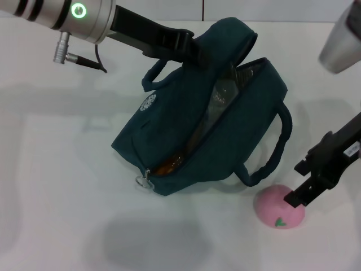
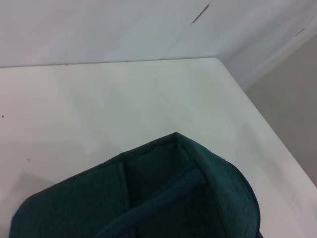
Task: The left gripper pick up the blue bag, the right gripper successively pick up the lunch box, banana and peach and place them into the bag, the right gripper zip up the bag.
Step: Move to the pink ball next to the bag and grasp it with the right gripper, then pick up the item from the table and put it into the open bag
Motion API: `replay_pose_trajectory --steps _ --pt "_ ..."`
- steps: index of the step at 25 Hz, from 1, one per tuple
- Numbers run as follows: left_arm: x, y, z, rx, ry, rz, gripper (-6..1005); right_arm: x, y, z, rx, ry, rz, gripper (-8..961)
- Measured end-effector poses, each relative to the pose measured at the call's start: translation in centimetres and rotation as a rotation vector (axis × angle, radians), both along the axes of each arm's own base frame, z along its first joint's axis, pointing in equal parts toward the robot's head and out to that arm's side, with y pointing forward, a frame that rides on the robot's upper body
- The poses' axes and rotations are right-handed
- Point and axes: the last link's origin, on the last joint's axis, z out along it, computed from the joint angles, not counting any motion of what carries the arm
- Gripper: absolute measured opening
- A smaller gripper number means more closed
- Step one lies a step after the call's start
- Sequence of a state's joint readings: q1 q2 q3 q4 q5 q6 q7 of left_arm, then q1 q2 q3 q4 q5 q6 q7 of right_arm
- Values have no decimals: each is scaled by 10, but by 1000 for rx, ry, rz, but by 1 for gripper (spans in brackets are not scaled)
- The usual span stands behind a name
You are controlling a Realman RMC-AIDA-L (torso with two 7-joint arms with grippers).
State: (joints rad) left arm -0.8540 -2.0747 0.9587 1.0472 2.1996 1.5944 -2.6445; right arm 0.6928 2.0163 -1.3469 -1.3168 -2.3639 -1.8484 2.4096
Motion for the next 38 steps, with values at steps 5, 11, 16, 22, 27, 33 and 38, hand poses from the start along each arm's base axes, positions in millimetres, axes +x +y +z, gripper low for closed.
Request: replay_pose_trajectory --steps 5,11,16,22,27,33,38 --pt "0 0 0 1 0 -2 53 4 1 -19 -27 -51 19 795" --pt "0 0 0 4 1 -4 53 4 0 -33 -35 -89 67 786" --pt "0 0 0 3 1 -5 53 8 0 -41 -44 -138 87 747" --pt "-1 0 1 4 2 -4 53 11 0 -44 -58 -151 88 619" --pt "-1 1 1 6 4 -5 53 12 5 -37 -41 -118 97 490" --pt "0 1 2 10 4 -10 53 24 11 -20 -11 -57 34 275" --pt "3 1 2 6 -10 -17 54 47 12 13 67 53 -57 215"
